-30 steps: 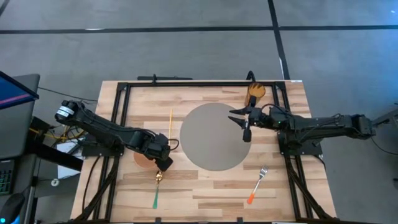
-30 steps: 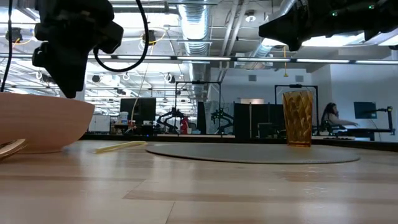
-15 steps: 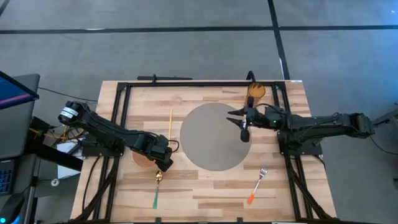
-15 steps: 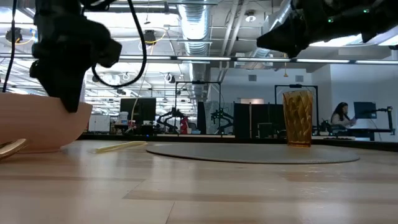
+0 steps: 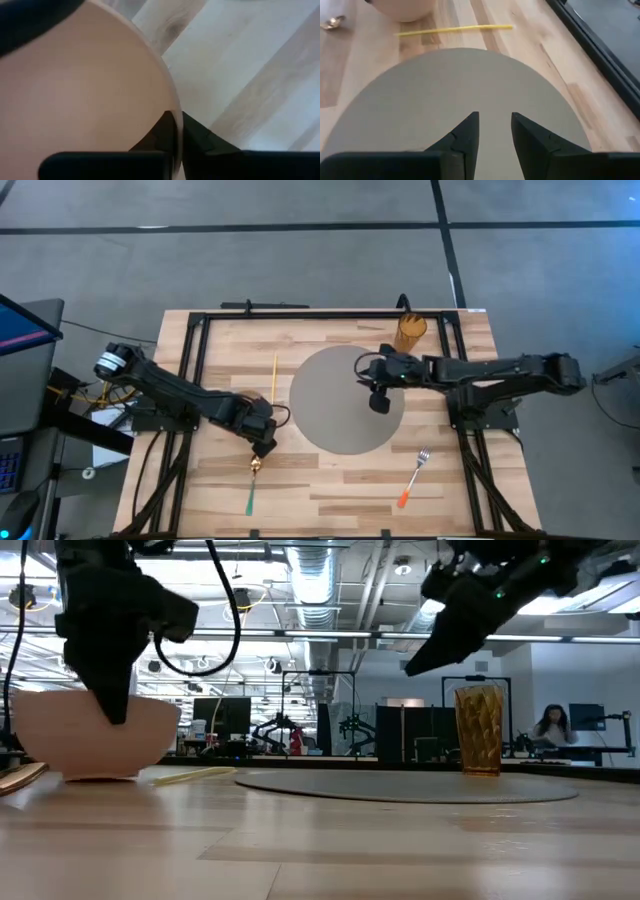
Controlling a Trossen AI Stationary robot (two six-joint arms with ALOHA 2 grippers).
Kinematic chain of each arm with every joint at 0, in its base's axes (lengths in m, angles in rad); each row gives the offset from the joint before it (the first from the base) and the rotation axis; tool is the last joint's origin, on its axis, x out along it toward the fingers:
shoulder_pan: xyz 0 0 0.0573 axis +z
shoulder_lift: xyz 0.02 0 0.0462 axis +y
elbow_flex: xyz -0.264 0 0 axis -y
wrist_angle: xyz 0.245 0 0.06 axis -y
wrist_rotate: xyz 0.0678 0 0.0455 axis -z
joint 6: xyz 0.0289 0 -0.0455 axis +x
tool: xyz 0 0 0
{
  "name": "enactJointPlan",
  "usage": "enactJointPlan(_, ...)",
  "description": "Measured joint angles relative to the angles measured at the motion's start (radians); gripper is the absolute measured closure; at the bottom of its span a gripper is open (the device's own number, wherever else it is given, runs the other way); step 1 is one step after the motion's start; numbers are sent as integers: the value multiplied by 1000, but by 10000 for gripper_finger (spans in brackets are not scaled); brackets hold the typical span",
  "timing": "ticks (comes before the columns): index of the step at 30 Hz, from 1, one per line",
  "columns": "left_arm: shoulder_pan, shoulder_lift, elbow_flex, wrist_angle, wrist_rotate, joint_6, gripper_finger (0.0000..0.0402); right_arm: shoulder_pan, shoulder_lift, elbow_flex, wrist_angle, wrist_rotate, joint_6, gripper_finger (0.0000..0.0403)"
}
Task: Pick & Place Utensil
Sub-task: Put the orange bowl on the gray mat
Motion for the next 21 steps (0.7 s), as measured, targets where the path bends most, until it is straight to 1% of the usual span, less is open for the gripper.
enactJointPlan(4,1,-15,78,12,2,-5,392,-1,29,30,-1,1,-23,295)
enactJointPlan(7,5,-14,178,18,-41,74,392,-1,31,46,-2,1,-26,295)
enactJointPlan(10,9,-1,267,75,-125,272,388,-2,15,57,-49,1,-30,295)
enactJointPlan(13,28,22,324,169,-170,510,387,-1,-17,78,-207,1,-23,295)
enactJointPlan(15,55,39,343,224,-171,646,388,2,-42,84,-326,1,28,295)
enactJointPlan(18,119,81,347,302,-168,794,387,7,-71,85,-467,1,141,295)
enactJointPlan(21,197,135,347,402,-104,918,384,4,-86,84,-586,14,227,295)
